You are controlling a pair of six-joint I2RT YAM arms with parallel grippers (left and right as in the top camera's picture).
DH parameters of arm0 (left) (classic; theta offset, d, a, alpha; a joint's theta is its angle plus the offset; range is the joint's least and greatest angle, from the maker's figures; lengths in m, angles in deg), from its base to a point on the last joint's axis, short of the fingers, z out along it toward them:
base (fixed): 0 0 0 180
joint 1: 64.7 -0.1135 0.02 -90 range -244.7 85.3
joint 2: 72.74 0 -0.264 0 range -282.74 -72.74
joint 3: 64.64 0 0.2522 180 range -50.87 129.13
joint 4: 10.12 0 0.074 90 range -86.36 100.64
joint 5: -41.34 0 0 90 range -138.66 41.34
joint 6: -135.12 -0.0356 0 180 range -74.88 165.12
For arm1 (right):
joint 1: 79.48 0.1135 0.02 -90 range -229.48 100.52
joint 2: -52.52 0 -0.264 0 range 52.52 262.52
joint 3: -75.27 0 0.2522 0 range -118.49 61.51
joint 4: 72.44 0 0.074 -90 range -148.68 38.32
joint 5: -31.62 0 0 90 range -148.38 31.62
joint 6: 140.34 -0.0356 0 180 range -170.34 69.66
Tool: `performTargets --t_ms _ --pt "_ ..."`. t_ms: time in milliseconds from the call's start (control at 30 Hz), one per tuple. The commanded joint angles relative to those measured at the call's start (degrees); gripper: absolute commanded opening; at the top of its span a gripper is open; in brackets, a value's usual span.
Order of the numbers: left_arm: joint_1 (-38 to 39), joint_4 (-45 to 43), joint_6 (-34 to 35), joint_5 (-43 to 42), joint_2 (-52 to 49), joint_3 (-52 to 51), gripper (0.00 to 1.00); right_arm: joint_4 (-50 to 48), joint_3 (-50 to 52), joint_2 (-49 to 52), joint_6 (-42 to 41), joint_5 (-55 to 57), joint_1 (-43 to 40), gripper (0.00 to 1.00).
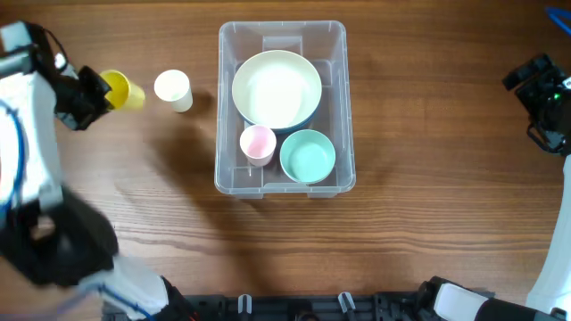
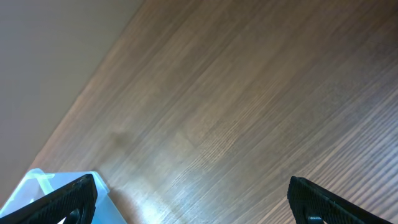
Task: Pack container
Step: 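Move the left gripper to the yellow cup and grasp it, then lower the yellow cup into the pink cup and release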
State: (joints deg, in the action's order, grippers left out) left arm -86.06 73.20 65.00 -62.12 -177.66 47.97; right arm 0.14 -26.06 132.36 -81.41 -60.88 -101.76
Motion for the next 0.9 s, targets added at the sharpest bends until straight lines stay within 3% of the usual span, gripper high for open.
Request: performTargets --t_ms 0,133,200,333,533,800,867 --pt "7.78 6.23 -7.15 -1.09 15.06 0.39 0.04 -0.13 -0.55 0.48 -0.52 0.79 0.09 1.00" --pt "31.47 5.31 -7.72 1.14 23.19 0.39 0.04 -0.11 -0.55 0.48 -0.55 0.79 0.09 1.00" --pt "38.71 4.96 -4.79 7.02 20.94 0.39 0.04 -0.11 -0.55 0.48 -0.52 0.79 0.09 1.00" --pt "47.65 4.59 -2.43 10.88 11.58 0.39 0.04 -0.11 -0.55 0.48 -0.55 0.79 0.09 1.00" --pt "48.02 5.99 3.32 17.33 3.50 0.39 0.04 -0.11 -0.55 0.48 -0.55 0.81 0.09 1.00" --pt "45.88 7.76 2.89 17.64 0.46 0.04 0.04 -0.11 -0.55 0.48 -0.55 0.79 0.09 1.00" --pt "45.88 7.82 2.91 17.62 -0.63 0.02 0.11 -0.11 -0.55 0.48 -0.57 0.81 0.09 1.00"
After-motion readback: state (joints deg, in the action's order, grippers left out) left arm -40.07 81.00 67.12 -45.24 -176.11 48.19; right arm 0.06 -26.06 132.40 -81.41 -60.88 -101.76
